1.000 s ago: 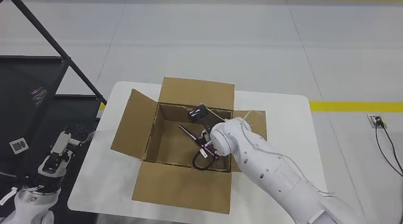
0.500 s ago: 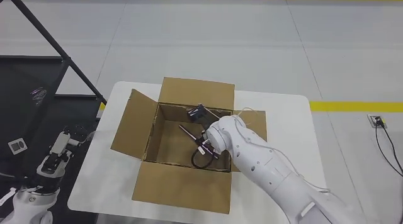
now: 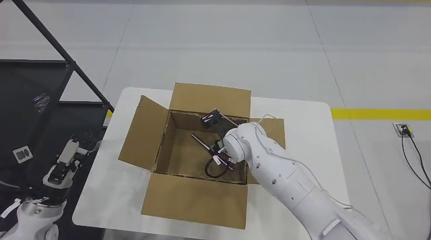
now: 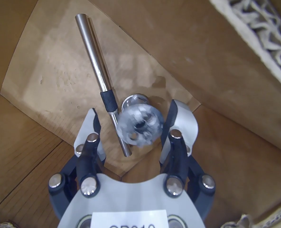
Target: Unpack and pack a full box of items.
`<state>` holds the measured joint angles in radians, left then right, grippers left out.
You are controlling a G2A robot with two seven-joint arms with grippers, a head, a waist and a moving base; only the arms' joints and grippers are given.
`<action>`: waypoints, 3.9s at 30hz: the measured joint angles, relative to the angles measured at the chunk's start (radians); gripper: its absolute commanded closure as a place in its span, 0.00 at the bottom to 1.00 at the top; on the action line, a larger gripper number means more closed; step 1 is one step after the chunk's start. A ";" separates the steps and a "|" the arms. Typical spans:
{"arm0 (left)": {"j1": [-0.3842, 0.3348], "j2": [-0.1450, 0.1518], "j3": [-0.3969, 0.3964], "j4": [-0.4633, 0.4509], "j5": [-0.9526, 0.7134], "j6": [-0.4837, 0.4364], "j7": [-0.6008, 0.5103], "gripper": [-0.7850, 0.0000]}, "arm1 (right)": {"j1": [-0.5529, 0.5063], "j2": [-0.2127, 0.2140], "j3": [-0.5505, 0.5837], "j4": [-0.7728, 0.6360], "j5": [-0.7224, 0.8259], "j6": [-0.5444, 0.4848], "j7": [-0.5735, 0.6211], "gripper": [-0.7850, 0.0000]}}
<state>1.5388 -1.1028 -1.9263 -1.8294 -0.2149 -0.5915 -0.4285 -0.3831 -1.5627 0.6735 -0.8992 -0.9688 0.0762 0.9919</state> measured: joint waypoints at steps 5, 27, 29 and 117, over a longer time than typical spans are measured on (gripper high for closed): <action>-0.001 0.000 0.001 0.000 0.004 0.002 0.002 0.00 | -0.022 0.013 0.033 -0.043 -0.020 -0.006 0.012 0.07; -0.067 0.011 0.061 0.074 0.115 0.133 -0.108 0.00 | -0.441 0.160 0.610 -0.853 0.262 -0.124 0.138 0.00; -0.073 0.012 0.073 0.071 0.123 0.129 -0.126 0.00 | -0.476 0.168 0.674 -0.885 0.341 -0.136 0.147 0.00; -0.269 0.014 0.443 0.178 0.269 0.277 -0.174 0.00 | -0.410 0.256 0.476 -0.514 0.936 -0.270 -0.002 0.00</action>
<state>1.2701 -1.0889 -1.4832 -1.6513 0.0536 -0.3144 -0.6027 -0.7926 -1.3065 1.1496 -1.4130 -0.0324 -0.1938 0.9900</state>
